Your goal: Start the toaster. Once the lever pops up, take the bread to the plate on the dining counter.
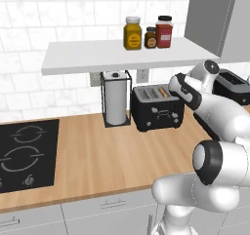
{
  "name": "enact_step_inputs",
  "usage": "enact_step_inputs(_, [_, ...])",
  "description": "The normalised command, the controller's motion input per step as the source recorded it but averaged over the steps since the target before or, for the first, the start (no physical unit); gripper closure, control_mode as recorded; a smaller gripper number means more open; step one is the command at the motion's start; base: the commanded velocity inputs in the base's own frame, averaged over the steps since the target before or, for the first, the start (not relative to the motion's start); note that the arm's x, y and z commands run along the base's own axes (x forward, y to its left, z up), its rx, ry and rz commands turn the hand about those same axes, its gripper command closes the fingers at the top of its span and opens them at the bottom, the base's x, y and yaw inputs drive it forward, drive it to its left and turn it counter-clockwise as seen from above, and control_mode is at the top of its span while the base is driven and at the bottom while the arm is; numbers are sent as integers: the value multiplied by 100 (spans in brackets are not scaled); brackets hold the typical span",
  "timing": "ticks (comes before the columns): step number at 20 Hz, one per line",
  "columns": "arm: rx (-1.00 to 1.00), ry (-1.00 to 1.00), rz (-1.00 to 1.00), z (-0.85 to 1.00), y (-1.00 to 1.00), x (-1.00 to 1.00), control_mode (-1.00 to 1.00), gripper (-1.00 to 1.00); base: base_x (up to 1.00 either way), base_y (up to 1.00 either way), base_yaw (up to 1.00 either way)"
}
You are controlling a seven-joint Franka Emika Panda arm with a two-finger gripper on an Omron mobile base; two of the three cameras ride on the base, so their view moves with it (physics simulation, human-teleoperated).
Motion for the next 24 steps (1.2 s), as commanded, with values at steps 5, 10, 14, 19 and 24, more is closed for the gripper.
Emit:
enact_step_inputs(5, [0,0,0,0,0,0,-100,-100,0,0,0])
enact_step_inputs(10, [0,0,0,0,0,0,-100,-100,0,0,0])
enact_step_inputs(14, [0,0,0,0,0,0,-100,-100,0,0,0])
enact_step_inputs(19, [0,0,0,0,0,0,-100,-100,0,0,0])
enact_step_inputs(24, [0,0,0,0,0,0,-100,-100,0,0,0])
